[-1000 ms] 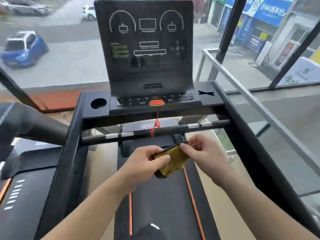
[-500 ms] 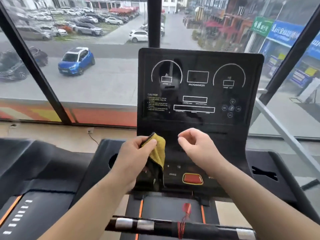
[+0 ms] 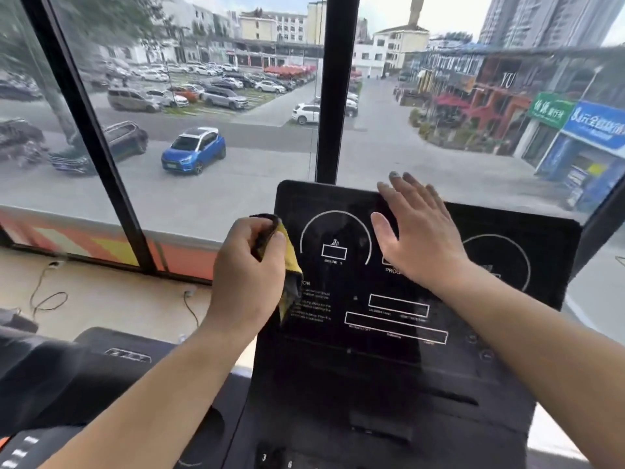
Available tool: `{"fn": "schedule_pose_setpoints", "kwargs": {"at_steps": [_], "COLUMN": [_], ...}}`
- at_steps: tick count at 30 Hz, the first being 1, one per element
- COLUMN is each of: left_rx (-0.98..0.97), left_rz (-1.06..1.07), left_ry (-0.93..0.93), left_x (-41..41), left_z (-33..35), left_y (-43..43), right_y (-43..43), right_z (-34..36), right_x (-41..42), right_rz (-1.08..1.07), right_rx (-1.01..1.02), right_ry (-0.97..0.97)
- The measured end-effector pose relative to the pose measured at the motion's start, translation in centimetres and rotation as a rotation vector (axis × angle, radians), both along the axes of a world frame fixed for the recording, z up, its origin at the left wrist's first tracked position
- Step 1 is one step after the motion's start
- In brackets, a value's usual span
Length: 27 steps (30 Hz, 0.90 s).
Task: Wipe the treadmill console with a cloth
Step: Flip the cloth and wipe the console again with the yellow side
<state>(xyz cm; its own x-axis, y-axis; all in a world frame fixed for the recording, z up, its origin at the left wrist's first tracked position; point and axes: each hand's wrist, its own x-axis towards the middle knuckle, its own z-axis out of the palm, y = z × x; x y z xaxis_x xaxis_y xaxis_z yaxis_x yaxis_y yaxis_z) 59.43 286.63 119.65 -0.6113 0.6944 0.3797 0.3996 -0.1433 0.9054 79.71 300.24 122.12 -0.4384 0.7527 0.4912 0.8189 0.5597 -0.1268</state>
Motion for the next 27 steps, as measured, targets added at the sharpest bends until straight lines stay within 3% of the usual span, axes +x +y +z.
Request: {"fn": "schedule_pose_setpoints", "kwargs": {"at_steps": [5,8,12,17,24,27], "left_rx": [-0.188,-0.237,-0.195,-0.126,-0.149,-0.113], "left_rz": [-0.220,-0.193,-0.104,-0.117,-0.066,-0.204], "left_ry": [0.552,0.880,1.166,1.263,1.134,1.314], "left_x": [0.7,-0.9,-2.5,-4.1,-2.6,-2.1], "left_z": [-0.6,-2.0,-3.3,-4.1,-9.4,-13.7], "left_y": [6.2,8.6,9.8,11.4,11.0,8.3], "right_y": [2.1,2.7,3.0,3.0,2.2,2.0], "right_z": [-2.4,-2.7,-2.6,-2.8,-4.0,-4.4], "right_x": [0.3,0.5,0.3,-0.1,-3.1,-3.8], "right_rz": [0.029,0.051,0.051,0.029,-0.179,-0.220], "right_rx": [0.079,0.066,0.104,0.119,0.184,0.199], "right_ry": [0.143,0.287,0.334,0.328,0.132,0.110]}}
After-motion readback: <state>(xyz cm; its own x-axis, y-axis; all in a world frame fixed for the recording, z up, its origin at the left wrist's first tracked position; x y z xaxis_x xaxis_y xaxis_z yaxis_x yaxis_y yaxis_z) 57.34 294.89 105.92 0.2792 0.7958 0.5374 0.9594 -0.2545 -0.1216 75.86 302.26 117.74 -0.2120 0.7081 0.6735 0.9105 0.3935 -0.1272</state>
